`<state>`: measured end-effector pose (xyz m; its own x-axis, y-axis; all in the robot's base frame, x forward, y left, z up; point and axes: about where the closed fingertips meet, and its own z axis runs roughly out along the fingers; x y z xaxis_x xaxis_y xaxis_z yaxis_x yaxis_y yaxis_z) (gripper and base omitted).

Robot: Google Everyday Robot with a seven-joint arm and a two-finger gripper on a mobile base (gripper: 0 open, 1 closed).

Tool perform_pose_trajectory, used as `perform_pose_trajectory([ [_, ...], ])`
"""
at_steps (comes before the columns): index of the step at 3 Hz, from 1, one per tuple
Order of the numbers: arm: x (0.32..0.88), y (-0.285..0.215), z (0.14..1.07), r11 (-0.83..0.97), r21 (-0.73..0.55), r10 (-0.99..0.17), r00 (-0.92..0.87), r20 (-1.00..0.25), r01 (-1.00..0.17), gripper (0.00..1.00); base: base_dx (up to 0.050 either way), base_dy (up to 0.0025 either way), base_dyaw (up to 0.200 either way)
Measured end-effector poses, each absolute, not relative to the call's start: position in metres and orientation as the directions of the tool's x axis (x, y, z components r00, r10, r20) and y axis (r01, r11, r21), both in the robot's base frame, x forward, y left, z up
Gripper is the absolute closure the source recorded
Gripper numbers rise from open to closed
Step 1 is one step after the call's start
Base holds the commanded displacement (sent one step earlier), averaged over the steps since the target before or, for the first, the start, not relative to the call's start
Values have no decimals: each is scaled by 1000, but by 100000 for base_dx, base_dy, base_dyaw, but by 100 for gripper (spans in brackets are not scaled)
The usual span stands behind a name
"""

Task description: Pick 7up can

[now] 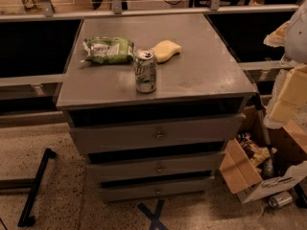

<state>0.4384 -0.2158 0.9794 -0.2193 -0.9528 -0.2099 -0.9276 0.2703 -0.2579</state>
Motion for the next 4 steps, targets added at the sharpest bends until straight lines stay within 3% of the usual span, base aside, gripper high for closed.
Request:
perform_pose_trajectory([
  [3,438,-216,979,270,-258,-953,-219,-210,-928,0,4867,0,3],
  [4,438,-216,979,270,-258,-953,-219,-210,-928,0,0,0,0],
])
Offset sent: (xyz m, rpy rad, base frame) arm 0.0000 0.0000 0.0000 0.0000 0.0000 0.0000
